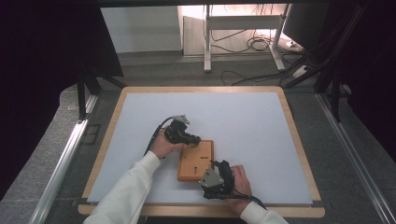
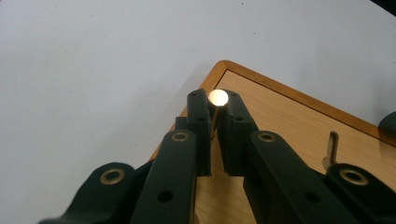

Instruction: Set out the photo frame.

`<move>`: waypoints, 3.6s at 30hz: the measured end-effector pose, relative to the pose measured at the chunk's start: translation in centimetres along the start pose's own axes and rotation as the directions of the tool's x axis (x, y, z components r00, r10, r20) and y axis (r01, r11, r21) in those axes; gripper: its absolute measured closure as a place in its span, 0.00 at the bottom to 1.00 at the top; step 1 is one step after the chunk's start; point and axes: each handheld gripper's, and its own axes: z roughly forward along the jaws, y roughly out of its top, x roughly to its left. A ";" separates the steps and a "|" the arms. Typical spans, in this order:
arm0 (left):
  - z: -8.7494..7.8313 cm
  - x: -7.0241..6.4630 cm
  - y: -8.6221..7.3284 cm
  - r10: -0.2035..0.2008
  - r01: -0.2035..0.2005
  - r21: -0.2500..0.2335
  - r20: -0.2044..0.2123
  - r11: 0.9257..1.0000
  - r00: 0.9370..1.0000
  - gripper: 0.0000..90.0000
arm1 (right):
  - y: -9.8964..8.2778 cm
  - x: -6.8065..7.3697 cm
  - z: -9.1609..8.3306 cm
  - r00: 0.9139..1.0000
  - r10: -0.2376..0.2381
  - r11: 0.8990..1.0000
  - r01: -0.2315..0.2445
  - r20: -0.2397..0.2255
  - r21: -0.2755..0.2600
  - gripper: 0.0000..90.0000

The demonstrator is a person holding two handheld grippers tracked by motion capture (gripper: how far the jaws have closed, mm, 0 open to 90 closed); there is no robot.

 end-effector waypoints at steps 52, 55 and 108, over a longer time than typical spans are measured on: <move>-7.9 0.8 -5.9 -0.103 0.080 -0.177 -0.127 0.981 0.986 0.35 | 2.8 -3.7 -2.3 0.990 -0.137 0.989 0.138 0.022 -0.060 0.61; -8.1 0.8 -6.7 -0.112 0.089 -0.166 -0.130 0.982 0.985 0.35 | 3.3 -4.1 -2.3 0.988 -0.150 0.987 0.151 0.020 -0.053 0.64; -7.5 1.0 -7.9 -0.123 0.104 -0.138 -0.133 0.985 0.983 0.34 | 8.6 -9.4 -5.0 0.948 -0.095 0.994 0.075 -0.303 -0.079 0.77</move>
